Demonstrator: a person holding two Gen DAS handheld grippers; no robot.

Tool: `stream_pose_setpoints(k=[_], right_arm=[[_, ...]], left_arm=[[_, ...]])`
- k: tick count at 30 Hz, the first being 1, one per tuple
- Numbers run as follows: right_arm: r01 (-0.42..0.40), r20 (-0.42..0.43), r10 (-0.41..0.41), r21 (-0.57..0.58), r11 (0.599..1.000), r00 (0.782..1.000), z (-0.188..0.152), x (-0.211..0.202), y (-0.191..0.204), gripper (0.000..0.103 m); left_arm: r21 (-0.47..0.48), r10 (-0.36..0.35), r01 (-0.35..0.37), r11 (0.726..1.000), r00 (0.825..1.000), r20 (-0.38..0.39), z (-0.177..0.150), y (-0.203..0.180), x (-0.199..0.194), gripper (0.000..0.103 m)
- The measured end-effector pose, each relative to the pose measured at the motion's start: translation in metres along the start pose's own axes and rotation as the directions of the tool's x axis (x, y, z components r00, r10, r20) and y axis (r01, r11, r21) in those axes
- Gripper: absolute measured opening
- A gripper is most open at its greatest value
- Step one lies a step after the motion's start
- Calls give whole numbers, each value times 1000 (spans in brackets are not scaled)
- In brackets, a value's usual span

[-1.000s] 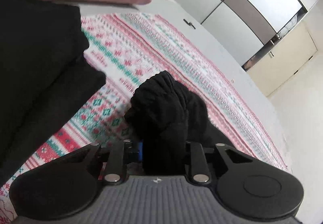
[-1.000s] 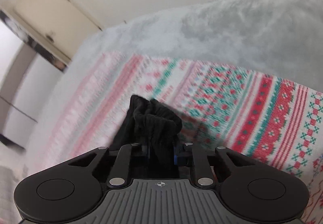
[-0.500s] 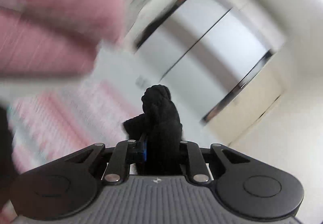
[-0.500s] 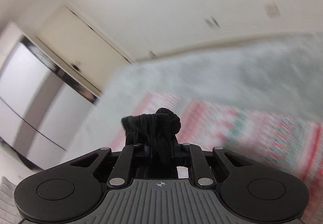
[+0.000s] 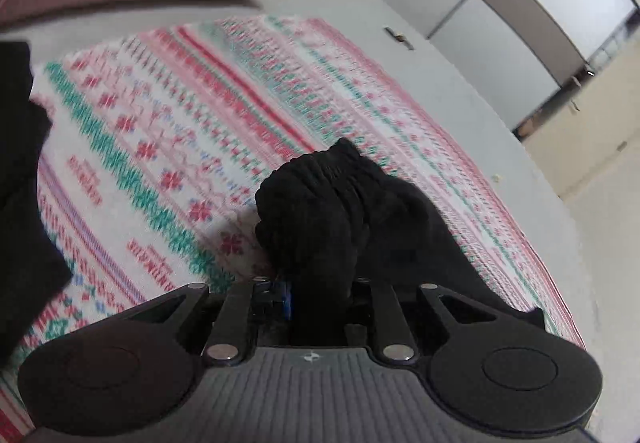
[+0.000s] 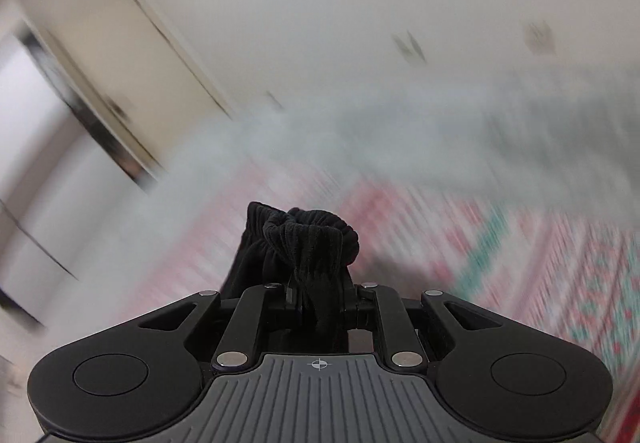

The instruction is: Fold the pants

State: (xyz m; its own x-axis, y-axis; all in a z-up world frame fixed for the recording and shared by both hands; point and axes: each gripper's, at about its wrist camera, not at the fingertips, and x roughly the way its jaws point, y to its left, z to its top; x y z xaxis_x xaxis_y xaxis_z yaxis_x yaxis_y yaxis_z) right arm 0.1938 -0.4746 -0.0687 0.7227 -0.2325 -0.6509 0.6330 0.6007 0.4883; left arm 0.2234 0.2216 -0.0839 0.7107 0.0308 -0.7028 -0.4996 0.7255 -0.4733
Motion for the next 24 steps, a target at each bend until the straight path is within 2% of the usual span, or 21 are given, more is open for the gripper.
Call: stream_pose_setpoints(k=[1, 2, 6, 7, 9, 10, 11, 13, 14, 16, 18, 19, 21, 22, 24], right_arm=[[62, -47, -61, 4, 998, 997, -5, 12, -5, 15], [87, -57, -86, 11, 996, 995, -7, 16, -11, 15], [32, -76, -25, 88, 996, 997, -5, 13, -31, 15], [37, -71, -32, 65, 997, 997, -5, 11, -28, 15], [50, -59, -48, 22, 999, 997, -8, 10, -23, 15], [50, -55, -49, 21, 999, 997, -8, 13, -24, 15], [41, -51, -39, 27, 999, 998, -7, 11, -25, 16], [26, -55, -25, 31, 999, 998, -7, 11, -22, 20], [41, -69, -40, 21, 999, 997, -7, 12, -23, 28], [87, -98, -91, -40, 995, 991, -8, 15, -24, 35], [105, -90, -113, -87, 991, 989, -7, 13, -25, 48], [112, -77, -120, -102, 988, 990, -5, 9, -24, 50], [121, -47, -129, -140, 983, 991, -3, 4, -21, 58], [126, -34, -133, -166, 978, 991, -2, 2, -18, 59], [142, 3, -146, -230, 963, 989, -2, -2, -10, 61]], left_arm=[[-1, 2, -2, 1000, 1000, -7, 0, 2, 1, 42], [-12, 2, -2, 1000, 1000, -11, 1, 3, 5, 42], [16, -14, 14, 1000, 1000, 0, -2, 3, 1, 44], [18, -14, 14, 1000, 1000, -3, -3, 1, -3, 48], [5, -9, 9, 1000, 999, -42, -2, 1, 0, 62], [-4, 8, -8, 1000, 998, -67, -2, 3, 2, 75], [-18, 16, -17, 1000, 997, -72, -1, 6, 1, 76], [-66, 2, -7, 998, 997, -82, 7, 12, -5, 78], [-92, -6, -2, 996, 996, -84, 11, 14, -10, 79], [-101, 7, -15, 995, 996, -86, 19, 10, -23, 79], [-25, 41, -42, 999, 999, -36, 21, -6, -38, 80], [32, 78, -78, 996, 997, 3, 21, -15, -46, 81], [115, 158, -168, 979, 983, 88, 19, -31, -60, 84], [128, 182, -197, 972, 975, 124, 19, -34, -65, 85], [136, 195, -221, 966, 964, 181, 19, -40, -70, 85]])
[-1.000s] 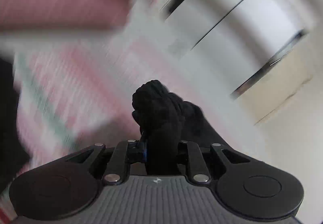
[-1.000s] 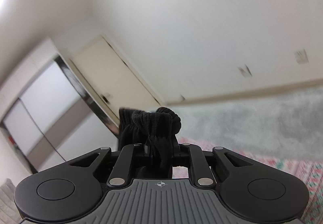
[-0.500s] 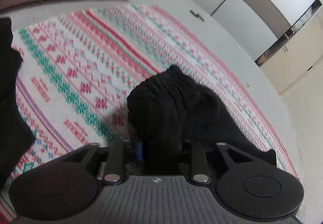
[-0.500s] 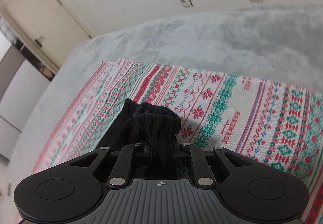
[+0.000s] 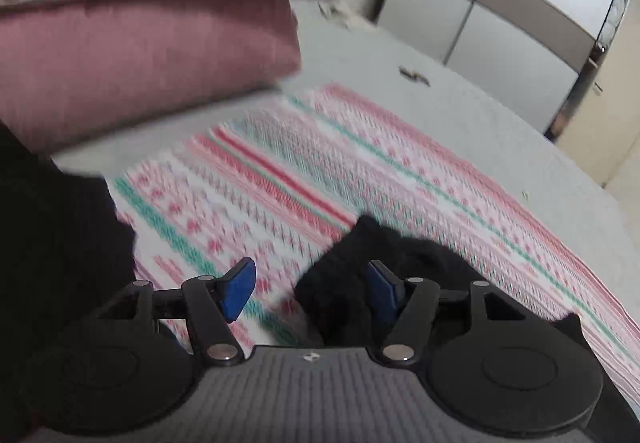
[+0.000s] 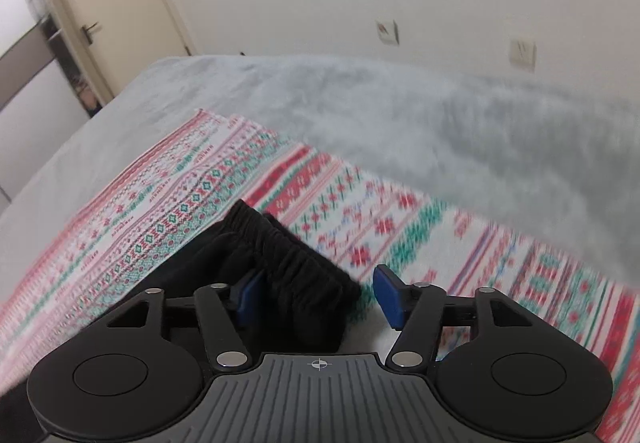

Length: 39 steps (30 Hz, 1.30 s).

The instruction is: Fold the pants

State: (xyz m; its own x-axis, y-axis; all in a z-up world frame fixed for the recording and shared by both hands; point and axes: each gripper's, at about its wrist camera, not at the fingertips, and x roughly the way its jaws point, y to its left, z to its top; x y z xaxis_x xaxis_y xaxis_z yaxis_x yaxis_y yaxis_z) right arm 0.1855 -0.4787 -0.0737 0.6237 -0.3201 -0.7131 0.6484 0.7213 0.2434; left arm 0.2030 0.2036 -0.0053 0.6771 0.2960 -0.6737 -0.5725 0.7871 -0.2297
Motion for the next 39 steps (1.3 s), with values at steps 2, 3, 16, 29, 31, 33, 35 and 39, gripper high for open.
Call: stream_pose_setpoints(k=[2, 3, 16, 29, 31, 33, 35, 39], right_arm=[[53, 44, -49, -76, 996, 998, 1, -3, 7, 65], [76, 52, -71, -105, 992, 996, 2, -2, 9, 65], [-13, 112, 41, -238, 971, 993, 16, 6, 26, 65], [-41, 38, 56, -307, 951, 998, 12, 45, 41, 9], [-13, 59, 34, -324, 946, 998, 11, 46, 44, 0], [-13, 83, 41, -304, 952, 996, 14, 43, 43, 0], [0, 125, 38, -289, 957, 991, 18, 38, 45, 0], [15, 173, 40, -305, 952, 984, 25, 27, 51, 0]], left_arm=[[58, -32, 31, 998, 999, 13, 0, -15, -1, 85], [111, -64, 62, 992, 998, 17, -3, -27, -2, 85], [517, -430, 496, 698, 867, -252, -53, -244, 52, 85], [657, -365, 517, 549, 855, -367, -86, -299, 126, 25], [643, -399, 516, 566, 854, -333, -81, -294, 123, 24], [638, -432, 513, 574, 852, -296, -78, -300, 117, 24], [627, -449, 514, 585, 850, -277, -75, -301, 111, 24], [618, -456, 521, 589, 845, -278, -73, -300, 114, 24]])
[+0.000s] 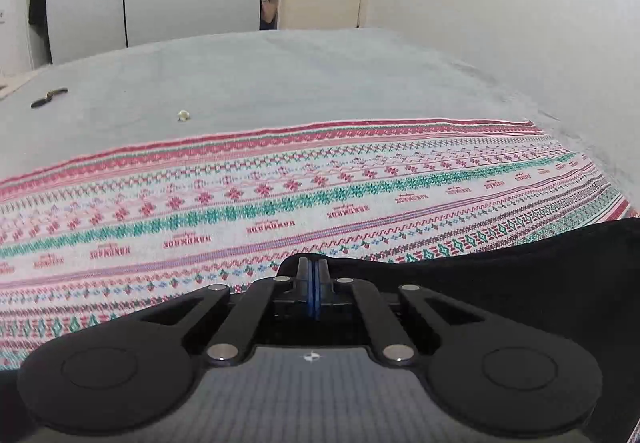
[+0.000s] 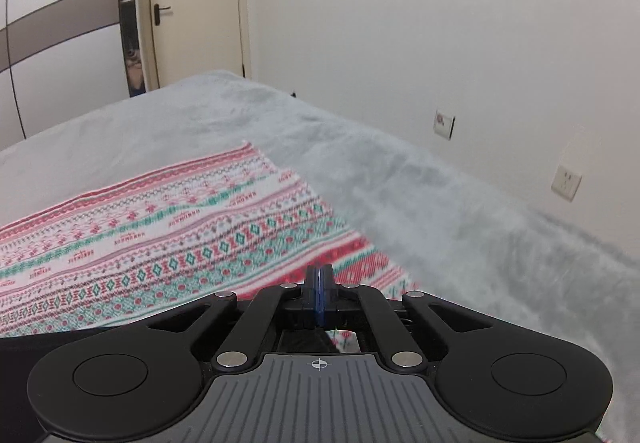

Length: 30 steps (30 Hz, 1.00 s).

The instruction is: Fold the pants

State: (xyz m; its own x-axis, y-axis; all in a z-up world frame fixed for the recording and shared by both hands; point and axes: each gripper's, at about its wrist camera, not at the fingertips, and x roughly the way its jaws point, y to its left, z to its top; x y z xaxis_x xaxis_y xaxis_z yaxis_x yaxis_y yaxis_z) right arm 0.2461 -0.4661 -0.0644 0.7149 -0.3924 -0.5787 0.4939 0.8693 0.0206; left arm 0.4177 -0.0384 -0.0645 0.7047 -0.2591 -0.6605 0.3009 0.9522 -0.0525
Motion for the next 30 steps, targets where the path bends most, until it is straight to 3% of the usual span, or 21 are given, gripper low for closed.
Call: stream_pose_setpoints(k=[1, 3, 4, 5, 6, 7, 8, 9, 10, 11, 13, 16, 20, 22, 24, 25, 26, 27, 30], right_arm=[[2, -12, -2, -11, 1000, 1000, 1, 1, 1, 0], [-32, -56, 32, 4, 999, 998, 0, 7, -2, 12], [-54, -76, 56, 27, 998, 995, -2, 11, -5, 34], [-52, -94, 56, 44, 998, 994, -4, 15, -7, 66], [-32, -104, 37, 49, 998, 994, -7, 18, -7, 70], [-9, -106, 12, 28, 1000, 994, -10, 21, -4, 68], [7, -113, -8, -16, 1000, 994, -12, 25, 1, 54], [-4, -112, -1, -51, 999, 994, -14, 26, 6, 14], [-39, -119, 31, -69, 997, 992, -15, 28, 10, 4], [-21, -116, 11, -86, 996, 993, -15, 28, 14, 1], [3, -91, -15, -129, 992, 996, -13, 28, 20, 1], [15, -17, -16, -95, 995, 1000, -2, 15, 17, 0], [58, 85, -54, -44, 997, 995, 11, 1, 19, 0], [100, 51, -96, -83, 992, 994, 6, 13, 28, 0], [131, -102, -150, -169, 977, 983, -12, 42, 38, 0], [178, -122, -204, -198, 964, 971, -21, 51, 40, 0], [230, -100, -260, -239, 943, 960, -28, 54, 44, 6], [247, -88, -280, -268, 931, 956, -27, 54, 45, 8], [242, -14, -249, -186, 952, 968, -6, 33, 38, 9]], left_arm=[[-6, 0, -1, 1000, 1000, -3, -1, 1, 1, 24], [-18, -1, 1, 1000, 1000, 1, -3, 3, 1, 24], [-19, -3, 3, 1000, 1000, 5, -7, 2, 4, 24], [-19, -3, 3, 1000, 1000, 7, -7, 1, 4, 24], [-24, -2, 2, 1000, 1000, 9, -7, 2, 5, 24], [-38, 0, 1, 999, 1000, 12, -8, 3, 7, 24], [-49, 3, -3, 999, 1000, 17, -7, 5, 6, 24], [-58, 8, -6, 998, 1000, 25, -5, 5, 5, 24], [-66, 12, -10, 998, 999, 33, -3, 5, 3, 24], [-73, 16, -13, 997, 999, 42, -1, 5, -1, 24], [-93, 19, -13, 996, 998, 65, 6, 6, -9, 24], [-129, 36, -27, 991, 997, 71, 11, 11, -3, 24], [-137, 44, -46, 989, 999, -19, 1, 12, 30, 25], [-98, 70, -72, 993, 997, -26, -5, 6, 40, 26], [-155, 59, -59, 986, 998, -8, -3, 11, 37, 29], [-204, 57, -55, 978, 998, 4, -1, 17, 33, 35], [-253, 67, -59, 966, 998, 20, 1, 23, 27, 44], [-281, 76, -63, 958, 996, 36, 2, 29, 19, 44], [-319, 94, -63, 946, 992, 83, -1, 41, -17, 44]])
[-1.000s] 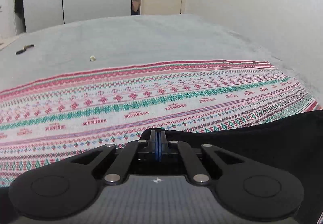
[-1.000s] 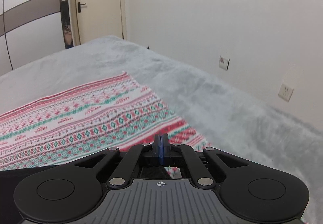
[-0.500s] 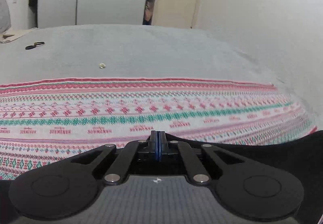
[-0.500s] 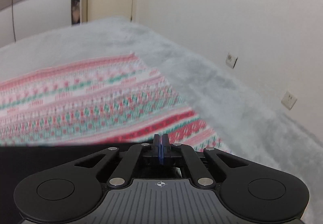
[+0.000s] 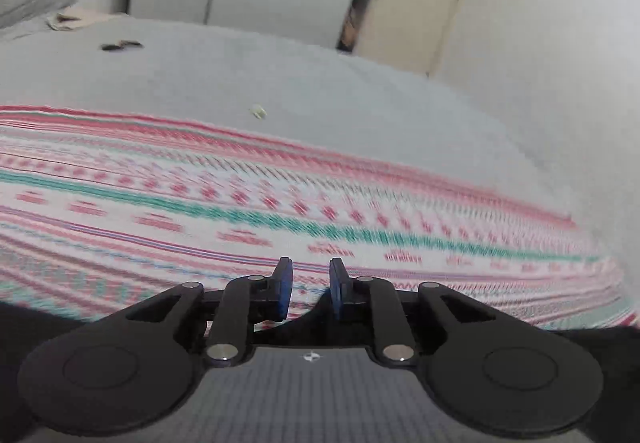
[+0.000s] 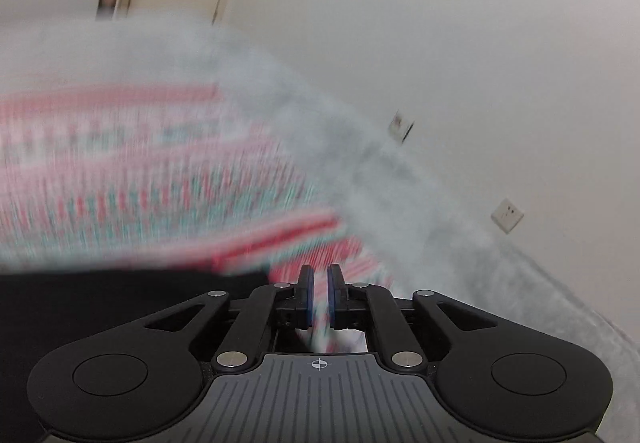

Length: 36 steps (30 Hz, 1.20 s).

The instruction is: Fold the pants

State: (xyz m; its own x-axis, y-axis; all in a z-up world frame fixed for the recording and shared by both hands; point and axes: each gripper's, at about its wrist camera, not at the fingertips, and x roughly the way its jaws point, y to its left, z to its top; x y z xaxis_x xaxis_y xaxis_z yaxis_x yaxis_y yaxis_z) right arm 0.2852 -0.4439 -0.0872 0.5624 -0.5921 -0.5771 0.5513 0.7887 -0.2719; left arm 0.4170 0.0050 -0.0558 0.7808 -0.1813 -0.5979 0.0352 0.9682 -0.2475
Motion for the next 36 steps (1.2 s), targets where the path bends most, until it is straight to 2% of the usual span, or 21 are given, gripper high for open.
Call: stream_pose_setpoints(k=[4, 6, 7, 9, 11, 12, 14, 15, 17, 19, 20, 21, 23, 25, 27, 29, 31, 32, 34, 35, 36], right_arm=[[-44, 48, 42, 35, 998, 998, 25, -30, -8, 10], [-97, 67, 97, 0, 995, 993, 30, -47, -1, 18], [-127, 75, 128, -23, 992, 989, 32, -56, 7, 23], [-181, 97, 188, -76, 981, 977, 32, -75, 23, 45], [-246, 99, 258, -118, 962, 961, 28, -98, 45, 47], [-301, 77, 313, -134, 944, 947, 23, -108, 57, 47], [-429, 2, 437, -192, 883, 899, 8, -125, 81, 53], [-475, -30, 482, -237, 848, 876, 0, -135, 93, 61], [-527, -83, 531, -329, 784, 843, -19, -148, 118, 70], [-588, -211, 551, -353, 728, 808, -38, -141, 137, 71], [-617, -313, 534, -329, 715, 786, -47, -130, 145, 69], [-626, -366, 520, -293, 723, 772, -54, -121, 148, 70], [-631, -363, 534, -243, 737, 764, -51, -118, 139, 70], [-585, -356, 492, -230, 778, 795, -51, -117, 130, 72], [-543, -332, 456, -252, 801, 826, -58, -114, 120, 88], [-501, -316, 423, -230, 835, 849, -63, -106, 105, 94], [-462, -321, 398, -156, 873, 860, -63, -99, 88, 93], [-423, -313, 365, -141, 895, 877, -62, -99, 82, 90], [-358, -277, 306, -164, 919, 911, -59, -113, 80, 85], [-349, -257, 300, -174, 921, 919, -57, -124, 81, 85], [-369, -234, 326, -172, 913, 916, -54, -135, 82, 85]], left_arm=[[-30, 51, -51, 998, 999, -8, -14, 25, -61, 58], [-23, 121, -122, 992, 993, -8, -27, 43, -87, 60], [-20, 173, -173, 985, 985, -13, -34, 54, -97, 60], [-59, 269, -271, 961, 962, -38, -46, 84, -115, 60], [-143, 381, -394, 908, 918, -108, -55, 116, -126, 57], [-207, 379, -400, 893, 916, -133, -57, 127, -129, 54], [-336, 286, -323, 885, 945, -156, -66, 148, -139, 54], [-347, 268, -315, 883, 947, -178, -68, 149, -140, 54], [-326, 263, -322, 889, 941, -213, -73, 146, -139, 54], [-329, 250, -317, 890, 941, -229, -81, 145, -144, 54], [-343, 236, -306, 888, 944, -233, -83, 147, -149, 54], [-361, 216, -291, 886, 948, -233, -85, 150, -154, 54], [-388, 198, -280, 878, 951, -237, -89, 159, -165, 54], [-427, 180, -257, 867, 961, -212, -89, 169, -178, 51], [-468, 161, -223, 855, 972, -169, -87, 179, -194, 51], [-434, 173, -217, 874, 975, -140, -84, 176, -207, 53], [-363, 187, -227, 904, 972, -143, -83, 166, -211, 58], [-354, 193, -234, 906, 970, -145, -83, 162, -213, 59], [-391, 181, -221, 893, 974, -137, -83, 160, -217, 61], [-408, 172, -211, 888, 976, -132, -81, 158, -221, 63], [-413, 166, -203, 888, 978, -125, -79, 150, -222, 64]])
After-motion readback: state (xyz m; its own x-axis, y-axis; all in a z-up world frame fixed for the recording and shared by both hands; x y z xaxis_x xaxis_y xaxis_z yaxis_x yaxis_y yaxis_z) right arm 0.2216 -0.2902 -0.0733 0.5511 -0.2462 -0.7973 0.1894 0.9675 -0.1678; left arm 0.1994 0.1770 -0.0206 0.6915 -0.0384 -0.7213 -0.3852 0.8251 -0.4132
